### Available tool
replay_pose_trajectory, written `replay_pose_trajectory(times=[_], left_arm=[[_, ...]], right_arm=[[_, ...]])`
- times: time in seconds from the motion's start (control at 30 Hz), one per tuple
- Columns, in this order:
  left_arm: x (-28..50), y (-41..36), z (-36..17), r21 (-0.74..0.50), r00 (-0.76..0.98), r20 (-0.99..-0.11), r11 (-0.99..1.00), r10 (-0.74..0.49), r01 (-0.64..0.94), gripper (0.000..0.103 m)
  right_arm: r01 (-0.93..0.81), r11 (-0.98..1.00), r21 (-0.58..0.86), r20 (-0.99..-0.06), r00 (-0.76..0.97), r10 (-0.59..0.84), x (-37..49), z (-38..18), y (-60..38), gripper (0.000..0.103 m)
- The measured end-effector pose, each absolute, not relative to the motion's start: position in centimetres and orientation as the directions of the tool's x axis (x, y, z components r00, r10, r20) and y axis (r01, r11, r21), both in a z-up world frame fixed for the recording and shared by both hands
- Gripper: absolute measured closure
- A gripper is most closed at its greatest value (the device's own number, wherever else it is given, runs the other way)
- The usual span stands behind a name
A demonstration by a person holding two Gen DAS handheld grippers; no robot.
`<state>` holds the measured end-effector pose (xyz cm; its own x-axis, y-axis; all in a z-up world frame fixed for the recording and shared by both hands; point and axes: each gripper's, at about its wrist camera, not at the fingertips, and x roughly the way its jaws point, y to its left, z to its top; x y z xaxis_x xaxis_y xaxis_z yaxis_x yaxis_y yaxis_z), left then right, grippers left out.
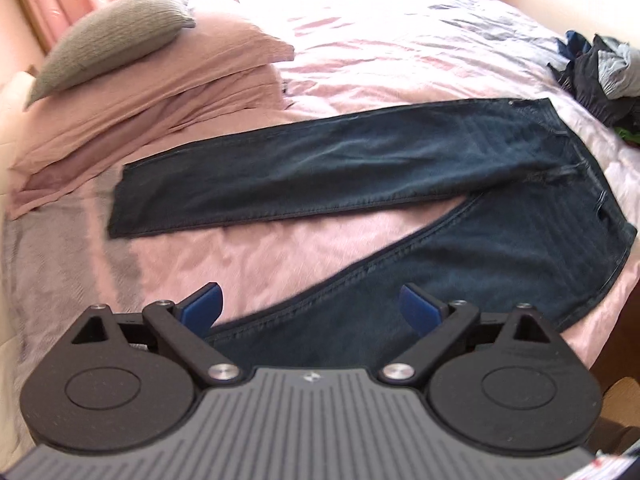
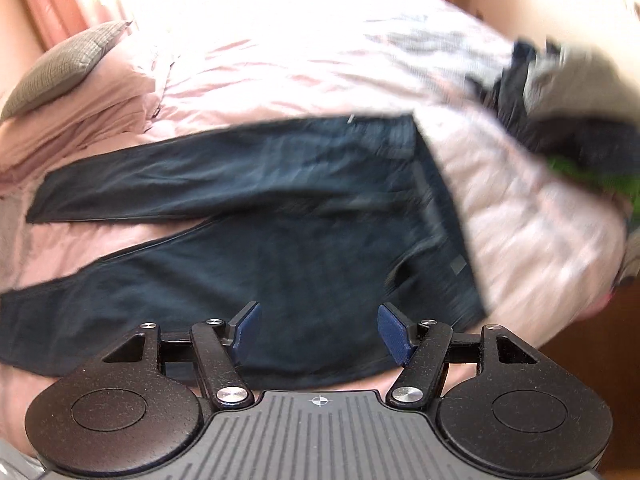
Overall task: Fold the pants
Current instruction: 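Move both open grippers toward the jeans leg hem and waistband, then grasp the jeans leg hem with the left gripper while the right gripper grasps the waistband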
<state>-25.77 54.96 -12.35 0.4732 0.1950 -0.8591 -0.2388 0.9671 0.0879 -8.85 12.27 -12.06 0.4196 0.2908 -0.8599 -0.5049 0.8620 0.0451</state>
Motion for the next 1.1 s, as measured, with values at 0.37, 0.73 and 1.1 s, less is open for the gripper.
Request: replay_pose_trajectory(times=[0.37,0.73,1.1], left_arm=[[-14.7,59.2,-18.1,0.088,0.485,-0.864,0.989,0.136,-0.121,0.025],[-1.1,65.6,-26.7,0.211,0.502,-0.848,0.977,0.168,0.030,0.049],[7.0,72.1,-33.0,0.247,0.422,-0.897,0.941,0.132,0.230,0.054]], right_arm=[[-0.616,0.779,0.116,-0.853,0.341,0.396,1.9,-15.1,15.4,0.041],[-0.747,0.656,0.107,-0.865,0.255,0.432,20.1,-25.9,26.2,0.041],[-0.896,0.444,0.013,-0.890,0.192,0.413,30.7,-33.0,33.8,0.041]])
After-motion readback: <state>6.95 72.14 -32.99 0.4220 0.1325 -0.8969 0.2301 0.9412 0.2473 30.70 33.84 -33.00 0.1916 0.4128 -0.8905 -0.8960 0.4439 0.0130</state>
